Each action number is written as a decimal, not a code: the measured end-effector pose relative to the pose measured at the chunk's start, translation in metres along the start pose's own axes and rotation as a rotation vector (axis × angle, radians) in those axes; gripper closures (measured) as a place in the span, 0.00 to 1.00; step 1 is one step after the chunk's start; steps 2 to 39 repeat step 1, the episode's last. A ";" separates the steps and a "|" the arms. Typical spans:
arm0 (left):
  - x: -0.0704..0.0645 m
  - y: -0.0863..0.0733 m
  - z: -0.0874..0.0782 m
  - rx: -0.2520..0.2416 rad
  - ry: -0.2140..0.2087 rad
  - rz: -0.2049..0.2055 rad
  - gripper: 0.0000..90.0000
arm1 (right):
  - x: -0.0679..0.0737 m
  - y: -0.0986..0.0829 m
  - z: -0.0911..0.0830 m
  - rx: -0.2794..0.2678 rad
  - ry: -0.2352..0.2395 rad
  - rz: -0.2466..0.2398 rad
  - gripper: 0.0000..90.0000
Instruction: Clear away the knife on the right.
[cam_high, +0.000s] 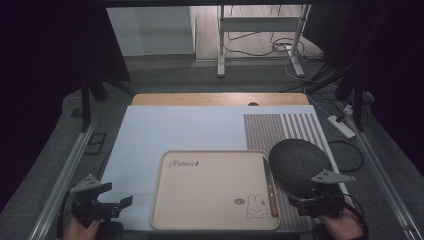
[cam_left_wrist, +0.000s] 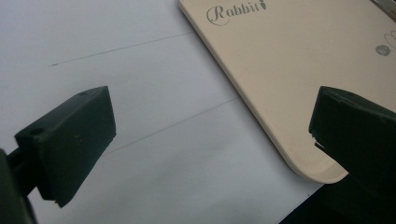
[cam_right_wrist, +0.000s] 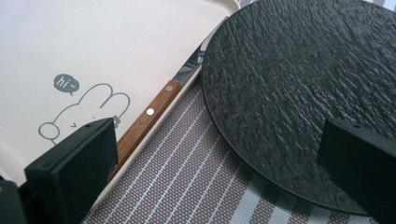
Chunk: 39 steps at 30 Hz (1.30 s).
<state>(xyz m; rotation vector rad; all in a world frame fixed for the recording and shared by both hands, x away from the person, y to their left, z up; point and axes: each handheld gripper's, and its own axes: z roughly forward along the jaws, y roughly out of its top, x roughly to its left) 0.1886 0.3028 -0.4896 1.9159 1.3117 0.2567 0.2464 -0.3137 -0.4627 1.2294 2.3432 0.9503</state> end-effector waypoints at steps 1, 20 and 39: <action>0.000 0.000 0.000 0.003 0.000 -0.001 0.01 | 0.000 0.000 0.000 0.002 -0.001 0.000 0.00; 0.000 0.000 0.000 0.003 0.000 -0.001 0.01 | 0.000 0.000 0.000 0.002 -0.001 0.000 0.00; 0.000 0.000 0.000 0.003 0.000 -0.001 0.01 | 0.000 0.000 0.000 0.002 -0.001 0.000 0.00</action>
